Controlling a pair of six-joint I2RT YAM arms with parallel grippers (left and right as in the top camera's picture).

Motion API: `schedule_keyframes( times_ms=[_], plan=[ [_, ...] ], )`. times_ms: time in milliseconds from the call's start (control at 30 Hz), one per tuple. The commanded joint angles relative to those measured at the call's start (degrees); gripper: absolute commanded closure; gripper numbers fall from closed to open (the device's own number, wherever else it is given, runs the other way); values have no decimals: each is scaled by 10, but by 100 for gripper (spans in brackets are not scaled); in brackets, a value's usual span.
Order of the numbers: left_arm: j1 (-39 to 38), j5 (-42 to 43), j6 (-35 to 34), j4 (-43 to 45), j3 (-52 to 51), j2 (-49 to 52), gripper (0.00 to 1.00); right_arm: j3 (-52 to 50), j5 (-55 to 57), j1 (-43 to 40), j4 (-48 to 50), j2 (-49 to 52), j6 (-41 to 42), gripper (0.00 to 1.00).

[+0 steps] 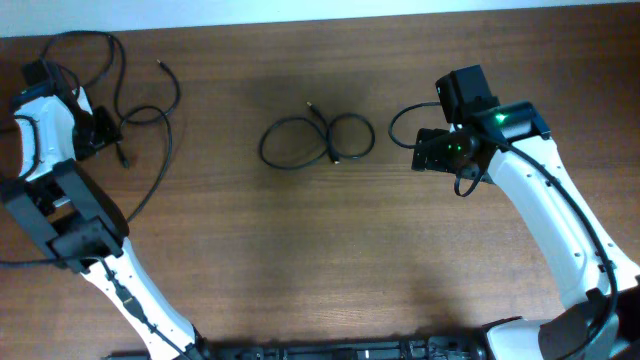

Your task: Untangle cables

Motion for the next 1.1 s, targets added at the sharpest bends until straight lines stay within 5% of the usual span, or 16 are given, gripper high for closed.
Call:
schedule_keyframes(
  times_ms=[0, 100, 200, 467, 633, 800, 933, 1067],
  plan=[
    [-3, -2, 7, 1, -4, 43, 49, 0, 9, -1, 0, 2, 0, 2],
    [-4, -2, 7, 1, -4, 50, 59, 0, 9, -1, 0, 2, 0, 2],
    [-4, -16, 7, 5, -3, 49, 100, 0, 9, -1, 0, 2, 0, 2],
    [-4, -28, -146, -24, 48, 21, 100, 0, 9, -1, 0, 2, 0, 2],
    [2, -27, -353, -64, 56, 0, 100, 0, 9, -1, 0, 2, 0, 2],
    [19, -28, -450, -113, 55, 0, 100, 0, 9, -1, 0, 2, 0, 2],
    [45, -27, -617, -166, 55, 0, 99, 0, 9, -1, 0, 2, 0, 2],
    [64, -27, -625, -174, 55, 0, 100, 0, 9, -1, 0, 2, 0, 2]
  ],
)
